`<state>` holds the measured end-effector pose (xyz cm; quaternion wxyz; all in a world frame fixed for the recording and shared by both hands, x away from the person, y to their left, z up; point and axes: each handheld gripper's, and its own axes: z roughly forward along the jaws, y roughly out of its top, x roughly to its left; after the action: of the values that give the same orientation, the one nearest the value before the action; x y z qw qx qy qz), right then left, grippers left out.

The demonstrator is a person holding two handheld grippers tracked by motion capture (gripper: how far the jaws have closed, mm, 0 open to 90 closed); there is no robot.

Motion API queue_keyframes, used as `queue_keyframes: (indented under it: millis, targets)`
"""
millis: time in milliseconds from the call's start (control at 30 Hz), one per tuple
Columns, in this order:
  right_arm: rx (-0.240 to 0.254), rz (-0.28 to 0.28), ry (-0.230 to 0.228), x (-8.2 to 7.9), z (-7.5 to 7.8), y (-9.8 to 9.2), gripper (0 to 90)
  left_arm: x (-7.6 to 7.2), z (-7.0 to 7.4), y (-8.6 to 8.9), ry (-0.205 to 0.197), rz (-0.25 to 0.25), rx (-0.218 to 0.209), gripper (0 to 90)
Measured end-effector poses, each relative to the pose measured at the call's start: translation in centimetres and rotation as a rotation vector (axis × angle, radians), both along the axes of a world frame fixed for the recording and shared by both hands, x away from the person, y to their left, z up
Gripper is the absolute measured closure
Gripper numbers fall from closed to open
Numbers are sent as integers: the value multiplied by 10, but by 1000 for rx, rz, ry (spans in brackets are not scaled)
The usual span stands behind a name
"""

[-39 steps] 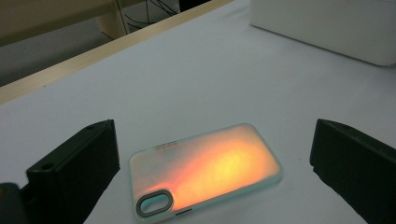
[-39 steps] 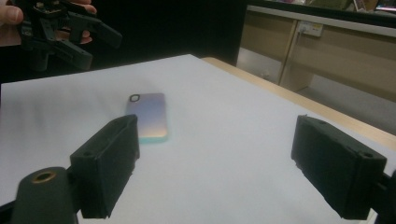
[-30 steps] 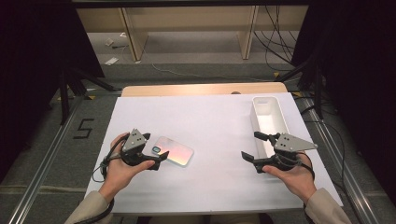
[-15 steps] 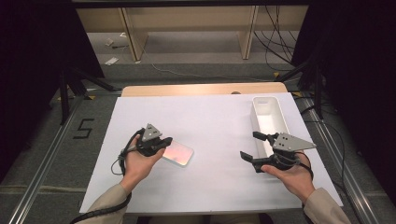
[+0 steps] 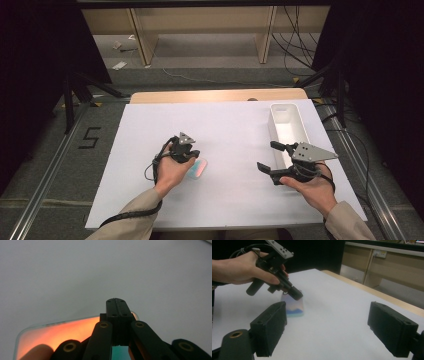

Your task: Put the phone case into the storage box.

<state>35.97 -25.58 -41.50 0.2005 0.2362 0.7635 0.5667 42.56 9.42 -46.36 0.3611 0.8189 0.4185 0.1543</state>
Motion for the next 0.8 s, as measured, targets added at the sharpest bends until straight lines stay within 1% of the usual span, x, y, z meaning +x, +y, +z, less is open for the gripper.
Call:
queue_keyframes:
  millis: [100,133,267,333,367,567,767,800]
  targets:
    - [1,1,-2,0,0,0,165,2,-2,-5,4,-1,5,899]
    - [1,0,-2,0,0,0,165,4,-3,-9,7,-1,7,899]
    - [2,0,2,0,0,0,165,7,-6,-13,14,-6,14,899]
    - [1,-1,2,0,0,0,165,10,-9,-17,25,-16,27,899]
    - [0,-1,1,0,-1,0,165,11,-11,-18,29,-17,26,898]
    - [0,1,0,0,-1,0,165,13,-13,-27,28,-22,39,899]
    - [-3,1,1,0,-2,-1,166,15,-15,-31,32,-23,41,898]
    - [-4,1,0,0,-2,0,166,15,-16,-32,31,-21,49,898]
